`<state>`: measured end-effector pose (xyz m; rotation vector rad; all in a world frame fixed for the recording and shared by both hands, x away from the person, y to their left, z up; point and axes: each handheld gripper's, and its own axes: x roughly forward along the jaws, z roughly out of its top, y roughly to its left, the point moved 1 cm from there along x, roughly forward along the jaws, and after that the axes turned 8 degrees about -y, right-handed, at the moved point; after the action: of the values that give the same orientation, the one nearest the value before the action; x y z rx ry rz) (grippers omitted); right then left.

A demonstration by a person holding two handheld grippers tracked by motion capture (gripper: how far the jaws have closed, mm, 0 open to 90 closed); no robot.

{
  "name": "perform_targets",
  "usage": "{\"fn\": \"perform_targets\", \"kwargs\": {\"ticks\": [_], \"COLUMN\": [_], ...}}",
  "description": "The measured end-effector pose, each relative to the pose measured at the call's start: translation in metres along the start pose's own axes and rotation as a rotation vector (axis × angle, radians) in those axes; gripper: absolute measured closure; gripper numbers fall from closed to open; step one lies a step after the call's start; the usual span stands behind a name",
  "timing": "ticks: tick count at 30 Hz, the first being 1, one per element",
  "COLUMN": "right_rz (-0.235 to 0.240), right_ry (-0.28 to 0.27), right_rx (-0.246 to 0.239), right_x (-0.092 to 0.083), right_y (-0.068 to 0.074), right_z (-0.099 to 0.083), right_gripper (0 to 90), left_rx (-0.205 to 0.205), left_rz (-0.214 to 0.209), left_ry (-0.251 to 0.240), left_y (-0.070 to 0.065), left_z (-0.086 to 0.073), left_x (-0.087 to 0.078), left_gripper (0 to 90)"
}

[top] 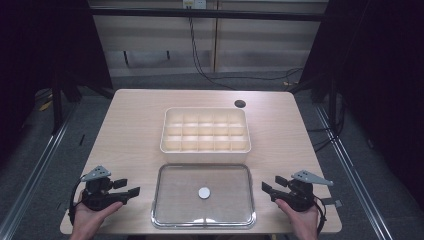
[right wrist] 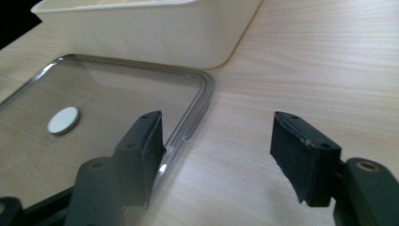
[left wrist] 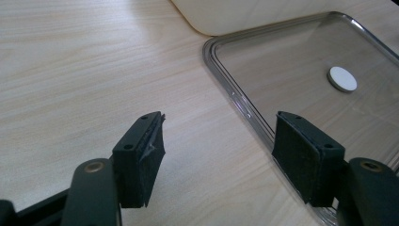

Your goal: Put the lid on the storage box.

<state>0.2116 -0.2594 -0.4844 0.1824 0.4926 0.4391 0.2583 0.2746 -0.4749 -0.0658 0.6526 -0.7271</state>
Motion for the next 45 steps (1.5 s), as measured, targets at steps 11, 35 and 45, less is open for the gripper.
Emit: {"fn": "perform_targets", "kwargs": {"ticks": [11, 35, 45], "right_rz": [0.034, 0.115, 0.092], "right_ry": [0.015, 0.146, 0.198], "right_rx": [0.037, -0.028, -0.020], "right_x": [-0.012, 0.036, 0.051], "right_y": [0.012, 0.031, 0.017], "right_z": [0.008, 0.055, 0.034], "right_gripper": [44.5, 37.9, 39.1], "left_rx": [0.016, 0.092, 0.119], "left_rz": [-0.010, -0.057, -0.055], "left_ry": [-0.007, 0.075, 0.094], "left_y": [-0.007, -0.017, -0.016], "left_z": [-0.003, 0.033, 0.019], "left_x": [-0.005, 0.047, 0.048], "left_gripper": [31.3, 51.0, 48.3]}}
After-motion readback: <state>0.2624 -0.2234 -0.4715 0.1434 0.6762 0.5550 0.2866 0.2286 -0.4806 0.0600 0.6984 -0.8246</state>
